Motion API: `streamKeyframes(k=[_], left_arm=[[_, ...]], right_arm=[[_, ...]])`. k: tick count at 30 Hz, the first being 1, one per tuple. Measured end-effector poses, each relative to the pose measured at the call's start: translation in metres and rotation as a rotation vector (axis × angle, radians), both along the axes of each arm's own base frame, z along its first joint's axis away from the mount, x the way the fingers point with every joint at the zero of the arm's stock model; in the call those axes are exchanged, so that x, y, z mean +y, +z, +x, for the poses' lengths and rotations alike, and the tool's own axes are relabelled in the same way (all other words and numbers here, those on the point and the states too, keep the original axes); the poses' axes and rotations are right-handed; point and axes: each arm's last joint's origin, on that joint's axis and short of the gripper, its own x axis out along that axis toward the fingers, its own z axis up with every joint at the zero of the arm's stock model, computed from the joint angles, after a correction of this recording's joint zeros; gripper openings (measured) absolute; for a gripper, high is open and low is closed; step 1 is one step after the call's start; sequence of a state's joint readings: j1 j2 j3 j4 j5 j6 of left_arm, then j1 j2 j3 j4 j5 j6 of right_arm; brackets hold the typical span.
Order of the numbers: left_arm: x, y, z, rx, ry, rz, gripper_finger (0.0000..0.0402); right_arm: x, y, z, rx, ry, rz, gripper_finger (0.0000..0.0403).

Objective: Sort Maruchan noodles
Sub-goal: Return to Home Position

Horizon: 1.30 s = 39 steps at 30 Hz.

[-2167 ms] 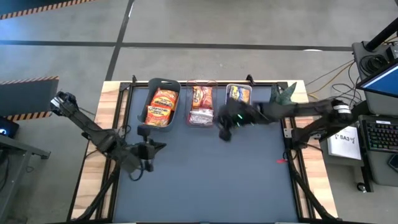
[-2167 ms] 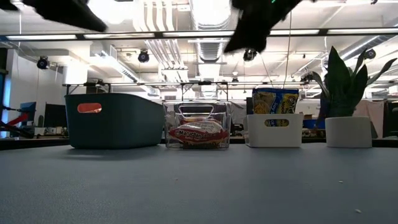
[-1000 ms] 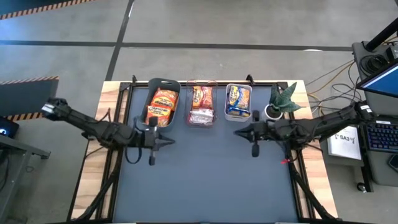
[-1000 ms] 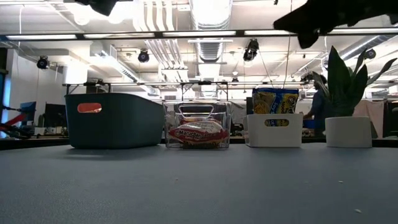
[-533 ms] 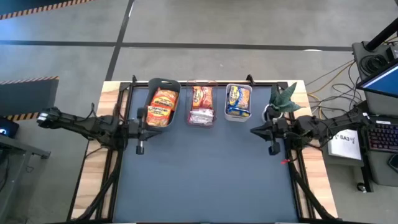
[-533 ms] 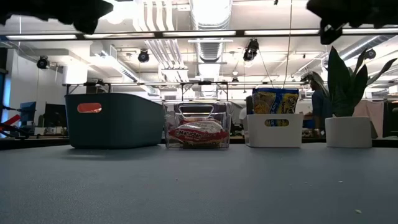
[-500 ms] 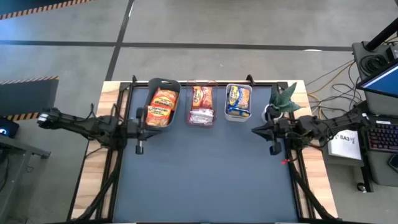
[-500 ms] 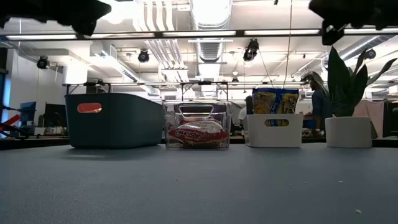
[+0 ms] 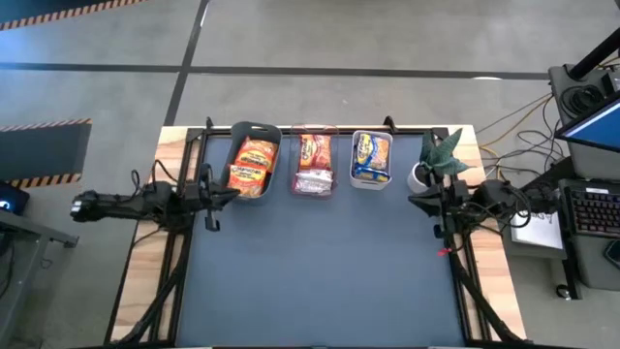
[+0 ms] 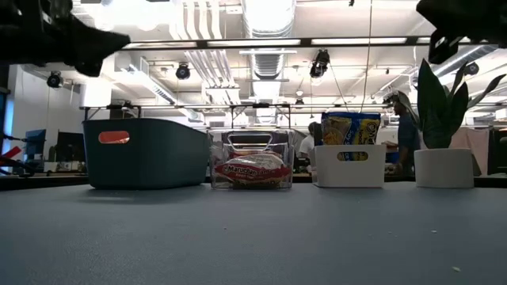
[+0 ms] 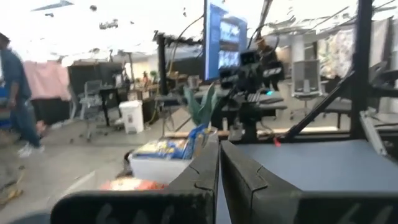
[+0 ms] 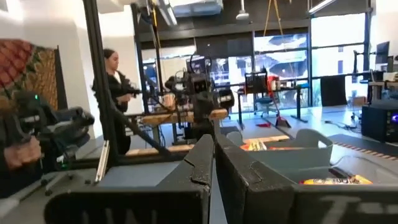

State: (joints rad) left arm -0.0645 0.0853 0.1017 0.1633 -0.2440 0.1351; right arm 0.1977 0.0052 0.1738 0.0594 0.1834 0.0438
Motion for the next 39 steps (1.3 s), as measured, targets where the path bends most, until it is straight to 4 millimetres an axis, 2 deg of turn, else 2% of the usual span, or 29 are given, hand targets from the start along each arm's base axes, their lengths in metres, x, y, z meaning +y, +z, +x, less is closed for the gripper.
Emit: streamKeyframes(k=[4, 8, 13, 19, 24, 28, 33, 39], left_arm=[[0.003, -0.007, -0.006, 0.043, 0.019, -0.048, 0.0], [0.003, -0.018, -0.003, 0.102, 0.014, -0.068, 0.0], [0.002, -0.035, 0.001, 0.092, 0.004, -0.103, 0.0], [0.002, -0.036, 0.002, 0.106, -0.011, -0.088, 0.0], [0.002, -0.037, 0.003, 0.134, 0.001, -0.036, 0.0], [0.002, -0.038, 0.004, 0.15, 0.001, -0.054, 0.0], [0.002, -0.04, 0.006, 0.143, -0.014, -0.222, 0.0], [0.002, -0.041, 0.007, 0.16, -0.01, -0.232, 0.0]], right_arm=[[-0.001, -0.002, 0.001, 0.006, -0.018, -0.006, 0.0009], [-0.001, -0.011, 0.004, 0.026, -0.038, -0.032, 0.0009], [-0.003, -0.026, 0.01, 0.013, -0.064, -0.005, 0.0009], [-0.003, -0.041, 0.014, 0.025, -0.053, -0.052, 0.0009], [-0.002, -0.039, 0.014, 0.0, -0.031, -0.201, 0.0009], [-0.003, -0.04, 0.015, 0.019, -0.074, -0.254, 0.0009], [-0.005, -0.049, 0.016, 0.119, -0.116, -0.154, 0.0009], [-0.005, -0.058, 0.018, 0.206, -0.09, 0.041, 0.0009]])
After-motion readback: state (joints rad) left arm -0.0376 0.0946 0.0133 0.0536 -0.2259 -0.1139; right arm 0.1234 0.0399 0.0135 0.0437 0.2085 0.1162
